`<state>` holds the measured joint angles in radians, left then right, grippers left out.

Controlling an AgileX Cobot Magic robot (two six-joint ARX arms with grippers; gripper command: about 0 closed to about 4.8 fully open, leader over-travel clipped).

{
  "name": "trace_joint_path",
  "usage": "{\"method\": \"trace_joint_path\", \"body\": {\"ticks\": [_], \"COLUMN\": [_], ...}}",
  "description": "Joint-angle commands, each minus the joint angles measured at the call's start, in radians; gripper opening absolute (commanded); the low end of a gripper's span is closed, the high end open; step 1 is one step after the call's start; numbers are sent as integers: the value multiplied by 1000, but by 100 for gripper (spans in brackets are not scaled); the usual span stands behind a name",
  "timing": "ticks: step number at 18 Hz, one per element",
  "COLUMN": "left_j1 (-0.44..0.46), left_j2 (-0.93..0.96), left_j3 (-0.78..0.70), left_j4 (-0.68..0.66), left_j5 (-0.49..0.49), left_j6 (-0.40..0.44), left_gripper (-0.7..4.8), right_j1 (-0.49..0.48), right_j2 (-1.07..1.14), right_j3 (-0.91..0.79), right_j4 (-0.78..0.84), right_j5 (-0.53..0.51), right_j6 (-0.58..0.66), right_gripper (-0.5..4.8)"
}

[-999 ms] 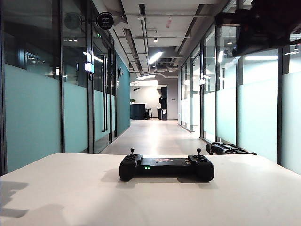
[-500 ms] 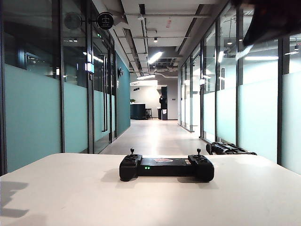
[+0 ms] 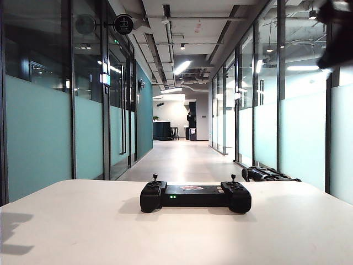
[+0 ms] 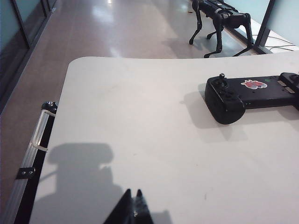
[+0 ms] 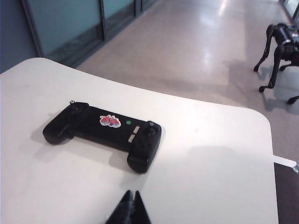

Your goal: Push the left joystick on the remote control sitting on the white table backward to make the robot dog back up in a straight line until it returns close to you.

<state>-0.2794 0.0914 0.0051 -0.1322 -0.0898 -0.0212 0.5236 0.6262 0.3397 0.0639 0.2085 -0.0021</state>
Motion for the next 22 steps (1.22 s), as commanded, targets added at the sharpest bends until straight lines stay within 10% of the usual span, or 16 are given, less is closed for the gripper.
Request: {"method": "trace_joint_path", "body": {"ticks": [1,22], "left_j1": [1,1], "left_j2": [1,1], "left_j3": [3,3], "left_j4": [6,6], "left_j5": [4,4], "left_j6": [-6,-6], "left_gripper": [-5,-5], "right_j1": [-2,-393], "right_j2": [-101,-627], "right_j3": [-67,-317], "right_j4": [22,-90], "right_j5": [-1,-118], "right_j6": [-3,-2], "right_gripper": [-6,-6]}}
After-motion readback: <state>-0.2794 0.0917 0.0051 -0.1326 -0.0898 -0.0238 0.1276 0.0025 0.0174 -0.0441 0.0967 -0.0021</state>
